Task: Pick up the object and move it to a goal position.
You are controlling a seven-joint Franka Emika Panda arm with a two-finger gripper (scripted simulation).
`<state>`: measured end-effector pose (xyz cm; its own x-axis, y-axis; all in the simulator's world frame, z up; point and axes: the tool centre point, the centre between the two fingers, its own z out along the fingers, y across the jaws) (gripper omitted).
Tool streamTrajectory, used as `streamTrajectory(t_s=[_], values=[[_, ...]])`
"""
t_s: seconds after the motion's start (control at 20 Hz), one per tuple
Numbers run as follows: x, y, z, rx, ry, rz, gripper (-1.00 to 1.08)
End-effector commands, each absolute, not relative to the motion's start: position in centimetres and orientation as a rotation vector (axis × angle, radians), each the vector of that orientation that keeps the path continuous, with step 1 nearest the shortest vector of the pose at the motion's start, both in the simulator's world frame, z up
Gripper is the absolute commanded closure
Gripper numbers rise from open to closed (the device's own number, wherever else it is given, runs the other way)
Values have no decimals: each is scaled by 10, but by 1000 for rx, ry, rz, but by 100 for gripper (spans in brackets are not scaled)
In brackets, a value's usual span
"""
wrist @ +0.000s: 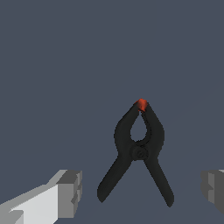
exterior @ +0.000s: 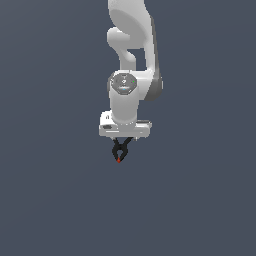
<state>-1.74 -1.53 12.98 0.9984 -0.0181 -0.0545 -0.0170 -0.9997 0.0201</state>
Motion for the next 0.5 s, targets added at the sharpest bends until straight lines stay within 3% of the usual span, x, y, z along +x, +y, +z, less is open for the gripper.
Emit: streamTrajectory(t_s=[0.0,0.45], values=[[-17,-15,130,3121,-27,-85,-92],[-18,-38,140,3111,-44,-98,-92]])
